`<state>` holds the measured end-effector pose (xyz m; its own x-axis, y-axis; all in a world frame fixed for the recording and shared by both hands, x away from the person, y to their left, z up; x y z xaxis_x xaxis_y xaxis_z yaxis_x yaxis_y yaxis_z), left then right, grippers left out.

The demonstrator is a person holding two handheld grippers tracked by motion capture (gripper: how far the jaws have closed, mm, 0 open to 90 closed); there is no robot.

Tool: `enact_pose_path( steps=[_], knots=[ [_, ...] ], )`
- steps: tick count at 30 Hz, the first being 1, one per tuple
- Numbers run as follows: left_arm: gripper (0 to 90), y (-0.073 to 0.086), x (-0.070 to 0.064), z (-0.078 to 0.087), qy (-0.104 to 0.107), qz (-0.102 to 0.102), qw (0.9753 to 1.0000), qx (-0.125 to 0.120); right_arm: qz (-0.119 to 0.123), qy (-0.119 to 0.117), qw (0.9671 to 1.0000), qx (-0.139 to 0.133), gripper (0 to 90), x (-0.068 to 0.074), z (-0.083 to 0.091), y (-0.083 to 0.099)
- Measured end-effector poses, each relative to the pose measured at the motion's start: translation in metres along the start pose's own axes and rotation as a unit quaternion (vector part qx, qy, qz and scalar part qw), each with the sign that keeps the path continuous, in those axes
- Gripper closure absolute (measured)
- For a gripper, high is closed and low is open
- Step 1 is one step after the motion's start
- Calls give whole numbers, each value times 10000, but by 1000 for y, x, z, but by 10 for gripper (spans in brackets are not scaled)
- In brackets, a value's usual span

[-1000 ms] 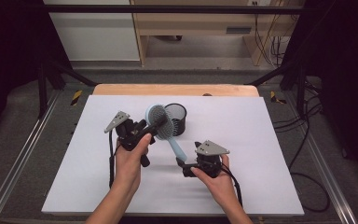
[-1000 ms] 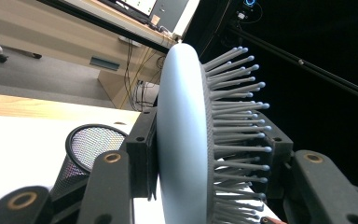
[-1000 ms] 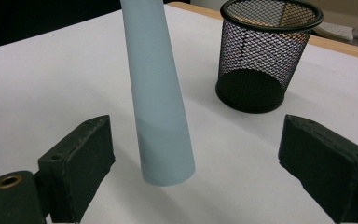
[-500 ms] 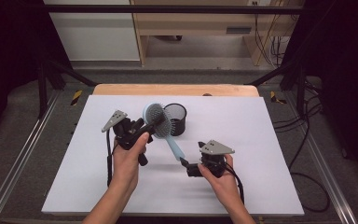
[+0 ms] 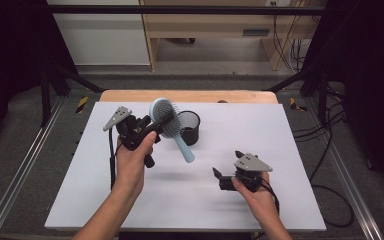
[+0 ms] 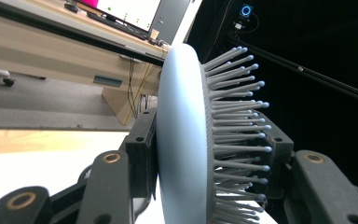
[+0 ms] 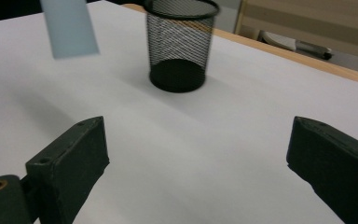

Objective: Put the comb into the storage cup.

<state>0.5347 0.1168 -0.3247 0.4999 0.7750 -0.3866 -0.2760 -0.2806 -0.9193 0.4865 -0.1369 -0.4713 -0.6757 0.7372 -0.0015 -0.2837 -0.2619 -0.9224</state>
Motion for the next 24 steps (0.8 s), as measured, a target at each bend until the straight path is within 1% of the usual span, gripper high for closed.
enact_pose_path(
  steps=[1, 3, 4, 6, 7, 9, 10, 11, 12, 14, 16, 17, 19, 21, 22, 23, 24],
  knots=[
    [506, -5, -2, -2, 0, -42, 10000, -15, -116, 139, 9998, -41, 55, -12, 12, 8],
    [505, -10, -4, -5, -4, -110, 9999, -31, -220, 204, 9995, -82, 51, -19, 21, 14],
    [505, -12, -4, -7, -9, -124, 9999, -37, -279, 258, 9992, -155, 55, -23, 25, 17],
    [505, -15, -5, -10, -24, -158, 9999, -49, -413, 321, 9983, -243, 58, -28, 30, 24],
    [505, -15, -5, -10, -24, -158, 9999, -49, -433, 356, 9981, -260, 64, -30, 32, 26],
    [505, -21, -5, -17, -64, -190, 9997, -101, -449, 402, 9976, -346, 66, -33, 35, 26],
    [505, -21, -5, -17, -64, -190, 9997, -101, -451, 420, 9973, -403, 63, -34, 37, 24],
    [505, -22, -4, -19, -77, -169, 9998, -117, -451, 420, 9973, -403, 63, -34, 37, 24],
    [505, -24, -3, -21, -93, -161, 9997, -142, -490, 559, 9959, -521, 48, -37, 40, 21],
    [505, -27, -2, -25, -109, -148, 9997, -180, -501, 551, 9958, -530, 50, -37, 41, 21],
    [505, -30, 0, -29, -131, -161, 9995, -218, -439, 562, 9962, -498, 46, -37, 40, 23],
    [504, -32, 2, -32, -166, -163, 9994, -250, -410, 527, 9968, -443, 46, -35, 38, 24],
    [505, -34, 3, -33, -175, -163, 9993, -274, -349, 512, 9972, -426, 46, -33, 37, 24],
    [505, -36, 3, -35, -184, -194, 9991, -321, -330, 502, 9973, -420, 46, -32, 36, 24],
    [505, -38, 4, -37, -212, -263, 9988, -350, -307, 498, 9974, -430, 46, -32, 35, 24],
    [505, -38, 4, -37, -212, -263, 9988, -350, -307, 498, 9974, -430, 46, -32, 35, 24],
    [505, -40, 4, -38, -231, -304, 9986, -379, -277, 519, 9973, -439, 45, -32, 35, 24]
  ],
)
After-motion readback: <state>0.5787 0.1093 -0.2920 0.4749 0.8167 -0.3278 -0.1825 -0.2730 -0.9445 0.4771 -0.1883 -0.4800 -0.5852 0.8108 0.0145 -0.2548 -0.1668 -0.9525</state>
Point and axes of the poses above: each handheld gripper's, and its own axes: z roughly backward along the jaws, y roughly out of its underside, x roughly to its left, the point moved 6 cm from there along -z, roughly forward along the jaws, and after that the axes turned 8 degrees about -y, right-handed, at the moved point
